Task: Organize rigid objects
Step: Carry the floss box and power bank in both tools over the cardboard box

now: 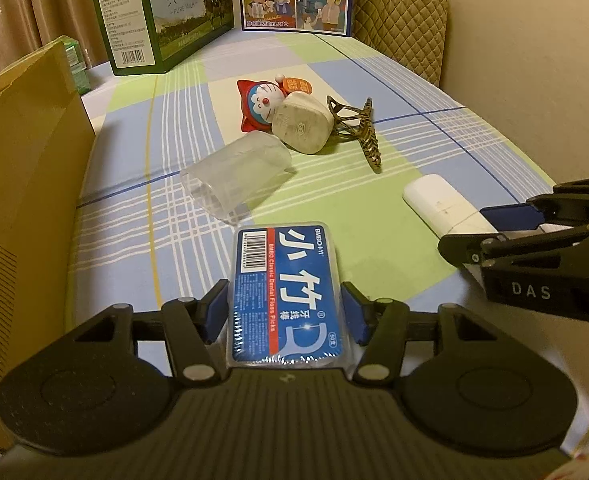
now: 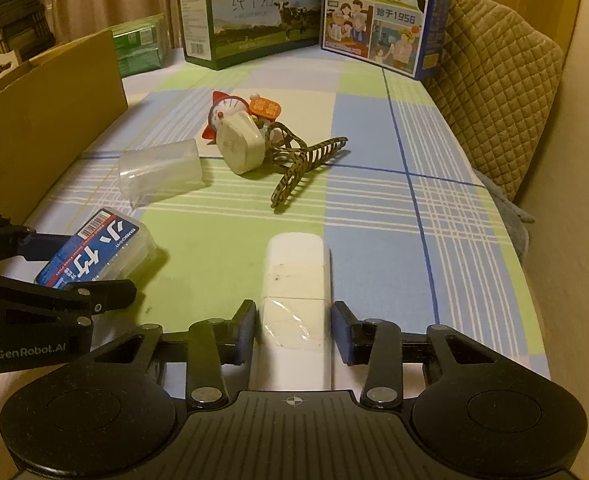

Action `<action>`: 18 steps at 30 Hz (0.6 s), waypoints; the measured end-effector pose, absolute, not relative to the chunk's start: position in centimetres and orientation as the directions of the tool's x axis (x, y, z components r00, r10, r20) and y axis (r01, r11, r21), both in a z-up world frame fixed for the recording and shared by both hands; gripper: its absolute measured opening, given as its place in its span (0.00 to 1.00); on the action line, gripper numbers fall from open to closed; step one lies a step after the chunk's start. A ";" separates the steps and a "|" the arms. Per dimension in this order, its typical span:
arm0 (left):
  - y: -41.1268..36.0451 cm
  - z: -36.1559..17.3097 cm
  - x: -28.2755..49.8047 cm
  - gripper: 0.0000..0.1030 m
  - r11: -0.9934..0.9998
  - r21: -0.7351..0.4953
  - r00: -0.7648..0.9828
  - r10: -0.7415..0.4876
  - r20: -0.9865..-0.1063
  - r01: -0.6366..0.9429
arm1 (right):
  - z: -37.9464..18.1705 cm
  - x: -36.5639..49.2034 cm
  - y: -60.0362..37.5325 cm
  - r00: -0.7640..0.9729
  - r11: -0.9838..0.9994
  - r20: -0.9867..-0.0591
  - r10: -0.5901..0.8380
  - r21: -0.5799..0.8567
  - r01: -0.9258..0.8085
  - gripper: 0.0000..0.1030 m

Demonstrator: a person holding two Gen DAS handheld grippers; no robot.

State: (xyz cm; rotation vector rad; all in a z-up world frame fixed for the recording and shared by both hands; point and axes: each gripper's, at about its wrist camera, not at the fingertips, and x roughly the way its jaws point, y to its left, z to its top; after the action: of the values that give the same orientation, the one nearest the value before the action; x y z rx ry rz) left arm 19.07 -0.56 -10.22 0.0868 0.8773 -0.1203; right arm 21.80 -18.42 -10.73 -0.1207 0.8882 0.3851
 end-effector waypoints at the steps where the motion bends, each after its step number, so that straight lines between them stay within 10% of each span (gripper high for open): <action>1: -0.6 -10.2 19.0 0.52 0.989 0.027 0.633 -0.070 -0.771 0.143 | -10.7 21.8 -18.5 0.567 0.925 -0.775 0.280 0.061 -0.374 0.36; 18: -0.7 -8.8 16.8 0.52 0.990 -0.002 0.646 -0.092 -0.758 0.138 | -9.1 20.3 -18.7 0.625 0.931 -0.717 0.309 0.094 -0.353 0.36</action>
State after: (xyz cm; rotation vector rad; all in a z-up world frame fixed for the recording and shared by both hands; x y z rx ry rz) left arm 16.85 -0.70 -8.77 0.0580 0.8583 -0.1308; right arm 20.26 -18.69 -9.12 -0.0577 0.8110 0.3800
